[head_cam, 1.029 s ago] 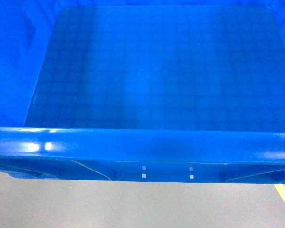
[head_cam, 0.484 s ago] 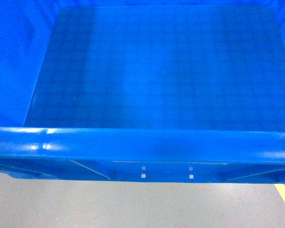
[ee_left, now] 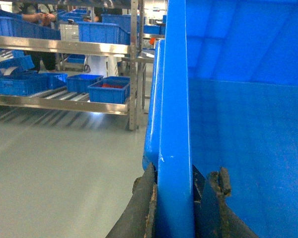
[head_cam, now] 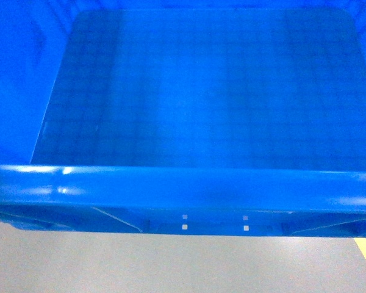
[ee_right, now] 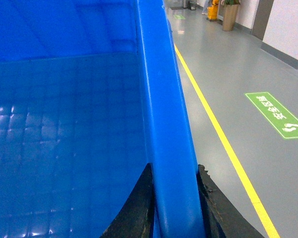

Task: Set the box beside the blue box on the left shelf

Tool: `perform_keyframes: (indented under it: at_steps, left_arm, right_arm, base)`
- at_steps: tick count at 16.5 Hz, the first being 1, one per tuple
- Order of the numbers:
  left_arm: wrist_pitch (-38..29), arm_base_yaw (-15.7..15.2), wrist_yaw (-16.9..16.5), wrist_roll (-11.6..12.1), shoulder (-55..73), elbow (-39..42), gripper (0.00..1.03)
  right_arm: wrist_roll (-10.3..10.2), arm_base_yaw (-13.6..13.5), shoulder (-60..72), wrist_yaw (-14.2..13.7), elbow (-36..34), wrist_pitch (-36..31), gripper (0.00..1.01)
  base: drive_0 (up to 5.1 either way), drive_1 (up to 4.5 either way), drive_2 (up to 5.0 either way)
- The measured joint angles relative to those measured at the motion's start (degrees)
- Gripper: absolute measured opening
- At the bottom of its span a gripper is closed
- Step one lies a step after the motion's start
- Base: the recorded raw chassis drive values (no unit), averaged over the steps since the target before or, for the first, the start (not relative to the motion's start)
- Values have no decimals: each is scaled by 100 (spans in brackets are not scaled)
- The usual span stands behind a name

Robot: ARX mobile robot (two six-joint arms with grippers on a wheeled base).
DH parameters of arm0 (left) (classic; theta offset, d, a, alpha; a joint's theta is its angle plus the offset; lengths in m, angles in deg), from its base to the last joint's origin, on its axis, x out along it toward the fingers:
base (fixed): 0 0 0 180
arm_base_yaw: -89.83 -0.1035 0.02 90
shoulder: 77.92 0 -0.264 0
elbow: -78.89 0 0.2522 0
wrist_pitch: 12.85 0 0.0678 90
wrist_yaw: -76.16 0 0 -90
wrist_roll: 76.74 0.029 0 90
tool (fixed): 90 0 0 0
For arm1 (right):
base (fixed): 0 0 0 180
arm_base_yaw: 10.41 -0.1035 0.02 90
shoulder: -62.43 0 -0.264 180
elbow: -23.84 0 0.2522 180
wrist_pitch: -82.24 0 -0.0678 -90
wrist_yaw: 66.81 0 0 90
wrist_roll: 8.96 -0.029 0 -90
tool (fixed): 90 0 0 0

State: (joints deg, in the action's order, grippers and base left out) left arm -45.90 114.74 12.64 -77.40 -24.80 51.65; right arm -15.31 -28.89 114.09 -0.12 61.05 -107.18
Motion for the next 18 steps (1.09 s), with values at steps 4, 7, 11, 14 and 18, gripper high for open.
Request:
perform_keyframes:
  at_steps: [4, 7, 11, 14, 18]
  left_arm:
    - [-2, 2, 2, -2, 0, 0, 10]
    - [-2, 0, 7, 0, -2, 0, 10]
    - [-2, 2, 2, -2, 0, 0, 10]
    - [0, 0, 4, -2, 0, 0, 10]
    - [-11, 0, 4, 0, -2, 0, 10]
  right_arm:
    - [0, -2, -2, 0, 0, 0, 15]
    - [0, -2, -2, 4, 0, 0, 15]
    - [0, -2, -2, 0, 0, 0, 15]
    - [0, 0, -2, 0, 0, -2, 15]
    - [2, 0, -2, 0, 0, -9, 15]
  base:
    - [6, 418, -407]
    - [8, 420, -404]
    - [-6, 406, -419]
    - [-6, 406, -419]
    - [-6, 406, -419]
